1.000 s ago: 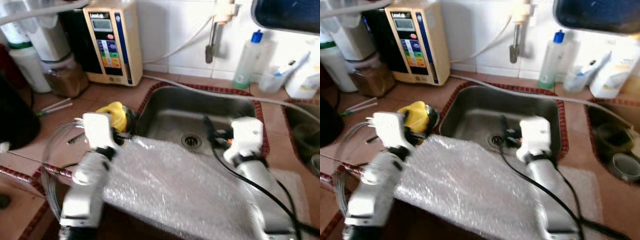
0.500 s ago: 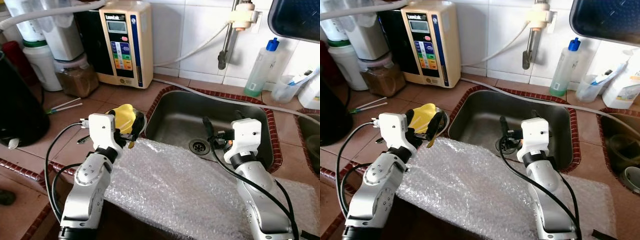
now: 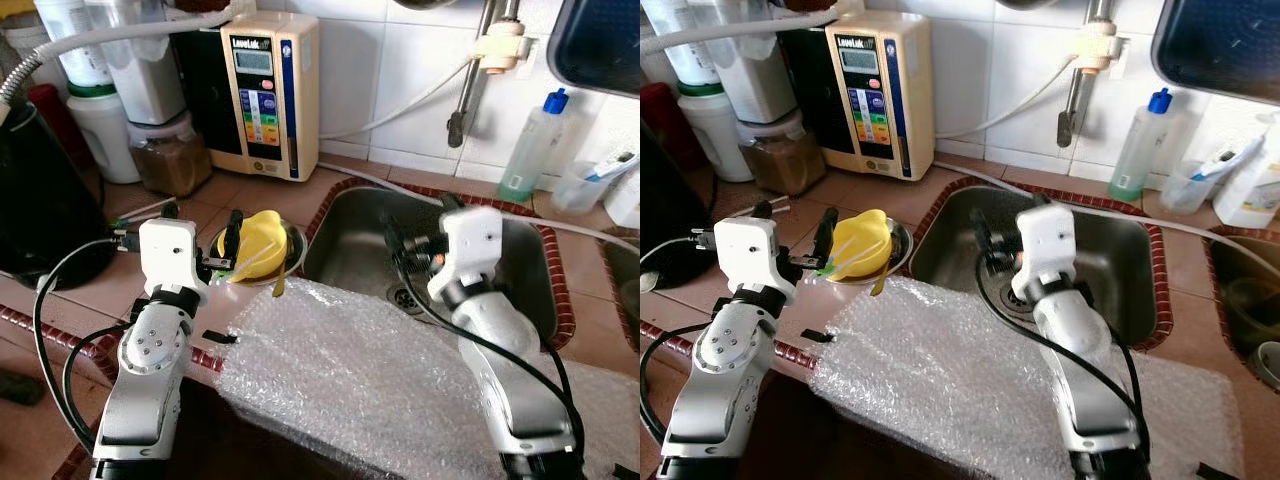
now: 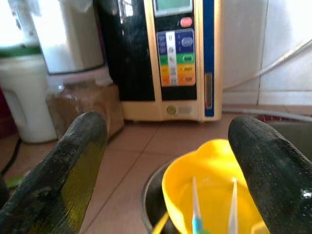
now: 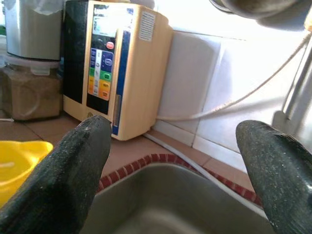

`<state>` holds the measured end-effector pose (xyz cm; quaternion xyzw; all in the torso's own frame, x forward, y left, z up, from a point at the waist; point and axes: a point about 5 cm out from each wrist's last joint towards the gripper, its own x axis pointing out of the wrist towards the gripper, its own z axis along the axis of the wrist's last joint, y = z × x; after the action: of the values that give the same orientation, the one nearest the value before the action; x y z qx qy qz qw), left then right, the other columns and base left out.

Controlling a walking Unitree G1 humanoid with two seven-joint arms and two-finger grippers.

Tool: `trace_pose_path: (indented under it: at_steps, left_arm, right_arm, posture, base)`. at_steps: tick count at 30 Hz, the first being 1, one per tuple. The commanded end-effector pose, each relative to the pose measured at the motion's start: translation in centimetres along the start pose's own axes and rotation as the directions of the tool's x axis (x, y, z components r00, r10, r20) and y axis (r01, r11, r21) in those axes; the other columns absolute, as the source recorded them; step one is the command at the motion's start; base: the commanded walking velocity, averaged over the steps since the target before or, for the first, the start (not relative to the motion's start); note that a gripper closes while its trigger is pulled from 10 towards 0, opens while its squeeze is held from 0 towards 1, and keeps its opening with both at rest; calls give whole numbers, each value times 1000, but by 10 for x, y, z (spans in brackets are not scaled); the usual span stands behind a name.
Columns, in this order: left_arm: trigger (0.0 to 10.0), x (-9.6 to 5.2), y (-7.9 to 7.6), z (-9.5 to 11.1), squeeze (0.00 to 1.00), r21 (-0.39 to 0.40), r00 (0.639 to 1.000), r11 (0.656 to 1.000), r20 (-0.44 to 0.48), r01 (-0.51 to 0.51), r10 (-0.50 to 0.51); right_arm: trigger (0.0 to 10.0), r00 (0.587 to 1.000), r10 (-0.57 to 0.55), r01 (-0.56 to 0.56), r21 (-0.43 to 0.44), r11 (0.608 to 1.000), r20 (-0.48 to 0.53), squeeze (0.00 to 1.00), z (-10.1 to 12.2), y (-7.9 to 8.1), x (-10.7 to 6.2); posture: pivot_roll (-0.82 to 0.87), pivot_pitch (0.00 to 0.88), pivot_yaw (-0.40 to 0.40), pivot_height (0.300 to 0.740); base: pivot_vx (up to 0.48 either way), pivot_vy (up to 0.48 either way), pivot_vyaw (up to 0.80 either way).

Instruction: Kitchen organization

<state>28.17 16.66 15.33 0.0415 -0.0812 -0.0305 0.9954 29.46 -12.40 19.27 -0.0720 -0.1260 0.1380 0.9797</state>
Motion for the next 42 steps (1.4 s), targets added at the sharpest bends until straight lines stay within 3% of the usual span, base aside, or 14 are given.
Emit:
trace_pose_path:
  at_steps: [1, 8, 15, 19, 23, 31, 32, 33, 34, 35, 36, 37, 38, 42]
  left_arm:
    - [10000, 0, -5, 2, 0, -4, 1000, 1000, 3, 20, -20]
    - [10000, -5, -3, 2, 0, 0, 1000, 1000, -3, 11, -11]
    - [10000, -14, 2, -7, 0, -1, 999, 1000, -48, 1, -1]
    - [10000, -13, 1, -10, 0, -25, 998, 1000, -70, -3, 1]
    - [10000, -12, -10, -22, 0, -96, 985, 993, -151, 71, -85]
    - [10000, -5, -23, -26, 0, -183, 970, 973, -170, 141, -172]
    - [9451, -3, -23, -26, 0, -191, 969, 972, -173, 141, -174]
    - [6275, -2, -24, -27, 0, -199, 969, 970, -177, 139, -175]
    - [4353, -1, -24, -27, 0, -207, 968, 969, -181, 137, -176]
    - [3333, -1, -25, -28, 0, -211, 967, 968, -184, 135, -175]
    - [902, -1, -25, -28, 0, -212, 967, 969, -187, 131, -172]
    - [902, 0, -25, -28, 0, -211, 967, 969, -189, 128, -169]
    - [0, 0, -25, -29, 0, -216, 966, 968, -192, 130, -173]
    - [0, 0, -25, -30, 0, -217, 965, 968, -200, 123, -167]
  right_arm:
    - [10000, 1000, 12, -12, 14, 1000, 20, 0, 7, 2, 2]
    - [10000, 1000, 25, -27, 133, 991, 15, 0, 10, 5, 1]
    - [10000, 984, 176, -164, 214, 963, -36, 0, 0, 30, -8]
    - [10000, 983, 183, -179, 163, 970, -14, 0, 2, 33, -9]
    - [10000, 968, 242, -223, 211, 952, -67, 0, -2, 28, -10]
    - [10000, 938, 333, -314, 165, 935, -100, 0, -8, 28, -17]
    - [10000, 938, 333, -315, 164, 935, -99, 0, -8, 28, -17]
    - [10000, 937, 335, -318, 163, 934, -97, 0, -9, 29, -18]
    - [10000, 936, 339, -322, 162, 933, -96, 0, -9, 30, -18]
    - [10000, 934, 344, -327, 161, 931, -95, 0, -9, 31, -18]
    - [10000, 932, 350, -333, 159, 929, -94, 0, -9, 32, -19]
    - [10000, 931, 354, -337, 157, 928, -94, 0, -9, 33, -19]
    - [10000, 929, 358, -341, 159, 926, -96, 0, -9, 33, -20]
    - [10000, 925, 367, -348, 166, 923, -97, 0, -9, 34, -21]
  posture:
    - [40, 0, 15, 740]
    - [37, 0, 20, 740]
    - [45, 0, 15, 740]
    - [43, 0, 14, 740]
    - [40, 0, 13, 740]
    - [28, 0, 14, 740]
    - [28, 0, 14, 740]
    - [26, 0, 14, 740]
    - [26, 0, 14, 740]
    - [25, 0, 16, 740]
    - [25, 0, 16, 740]
    - [25, 0, 16, 740]
    - [24, 0, 17, 740]
    - [23, 0, 19, 740]
  base:
    - [0, 0, 0]
    - [0, 0, 0]
    - [0, 0, 0]
    - [0, 0, 0]
    - [0, 0, 0]
    - [0, 0, 0]
    - [0, 0, 0]
    - [0, 0, 0]
    - [0, 0, 0]
    - [0, 0, 0]
    - [0, 0, 0]
    - [0, 0, 0]
    - [0, 0, 0]
    - [0, 0, 0]
